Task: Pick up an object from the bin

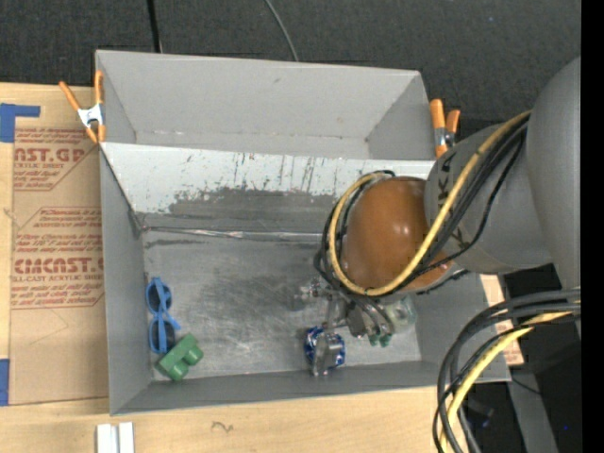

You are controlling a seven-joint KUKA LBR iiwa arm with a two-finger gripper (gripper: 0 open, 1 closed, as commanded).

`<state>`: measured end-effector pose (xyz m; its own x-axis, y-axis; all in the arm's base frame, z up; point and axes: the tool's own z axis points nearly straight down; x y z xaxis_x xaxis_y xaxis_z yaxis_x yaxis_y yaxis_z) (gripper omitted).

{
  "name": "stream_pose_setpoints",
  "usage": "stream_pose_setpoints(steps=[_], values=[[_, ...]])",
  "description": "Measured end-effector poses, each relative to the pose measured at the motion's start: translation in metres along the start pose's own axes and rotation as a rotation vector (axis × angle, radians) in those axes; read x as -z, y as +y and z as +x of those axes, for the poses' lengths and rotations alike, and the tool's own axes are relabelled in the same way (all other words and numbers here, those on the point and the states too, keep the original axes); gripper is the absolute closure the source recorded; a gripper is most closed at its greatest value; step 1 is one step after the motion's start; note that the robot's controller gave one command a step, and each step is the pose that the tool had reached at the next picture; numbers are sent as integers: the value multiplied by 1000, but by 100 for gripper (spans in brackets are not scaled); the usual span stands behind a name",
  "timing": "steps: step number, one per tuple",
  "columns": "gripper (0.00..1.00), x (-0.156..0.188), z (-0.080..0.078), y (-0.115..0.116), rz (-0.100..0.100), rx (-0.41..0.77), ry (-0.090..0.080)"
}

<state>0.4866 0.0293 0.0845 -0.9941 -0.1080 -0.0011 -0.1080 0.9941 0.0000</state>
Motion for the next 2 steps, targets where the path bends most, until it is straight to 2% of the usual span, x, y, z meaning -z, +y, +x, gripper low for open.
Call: stream_pose_setpoints(steps=[1, 2], values=[[0, -13, -13, -26, -2, 80, -10], [100, -12, -13, -25, -3, 80, -10]])
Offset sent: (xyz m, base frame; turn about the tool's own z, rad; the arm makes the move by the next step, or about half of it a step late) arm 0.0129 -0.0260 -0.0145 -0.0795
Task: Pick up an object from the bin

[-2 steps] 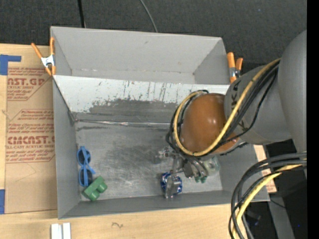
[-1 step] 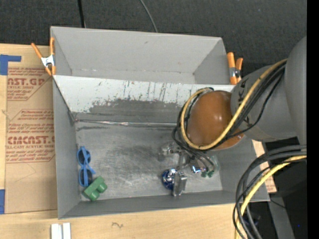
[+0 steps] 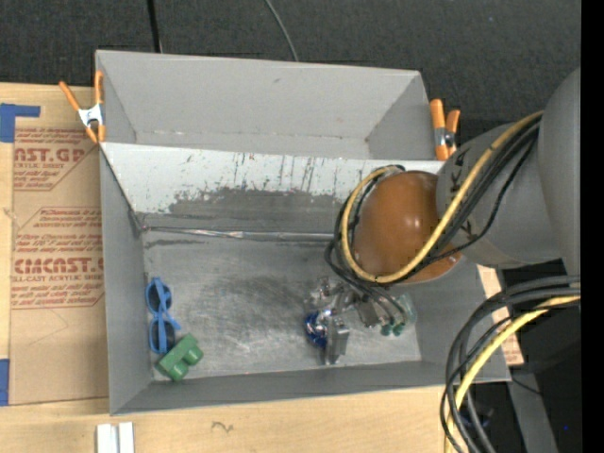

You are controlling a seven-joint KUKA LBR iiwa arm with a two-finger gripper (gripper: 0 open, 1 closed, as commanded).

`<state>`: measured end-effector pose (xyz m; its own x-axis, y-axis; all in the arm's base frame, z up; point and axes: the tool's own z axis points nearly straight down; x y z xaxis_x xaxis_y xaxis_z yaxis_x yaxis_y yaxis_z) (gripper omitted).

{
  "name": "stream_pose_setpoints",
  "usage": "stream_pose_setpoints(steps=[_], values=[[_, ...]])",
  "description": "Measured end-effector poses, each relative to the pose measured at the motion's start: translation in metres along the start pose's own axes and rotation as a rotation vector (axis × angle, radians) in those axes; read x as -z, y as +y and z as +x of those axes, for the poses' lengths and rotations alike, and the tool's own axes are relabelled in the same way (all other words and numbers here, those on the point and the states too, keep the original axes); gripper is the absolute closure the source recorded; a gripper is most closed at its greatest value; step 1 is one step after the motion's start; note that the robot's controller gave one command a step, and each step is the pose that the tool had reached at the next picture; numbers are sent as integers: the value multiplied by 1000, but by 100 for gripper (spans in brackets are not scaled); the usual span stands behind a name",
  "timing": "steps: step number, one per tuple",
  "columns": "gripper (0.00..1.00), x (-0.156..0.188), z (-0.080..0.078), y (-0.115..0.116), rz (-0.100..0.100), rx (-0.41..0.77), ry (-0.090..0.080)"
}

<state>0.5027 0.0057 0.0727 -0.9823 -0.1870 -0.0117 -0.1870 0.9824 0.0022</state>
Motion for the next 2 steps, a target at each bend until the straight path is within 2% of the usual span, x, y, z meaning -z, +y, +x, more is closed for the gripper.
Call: stream_pose_setpoints(steps=[1, 2], values=[[100, 115, -15, -97, 5, 319, 6], [100, 167, -52, -151, 6, 474, 3]])
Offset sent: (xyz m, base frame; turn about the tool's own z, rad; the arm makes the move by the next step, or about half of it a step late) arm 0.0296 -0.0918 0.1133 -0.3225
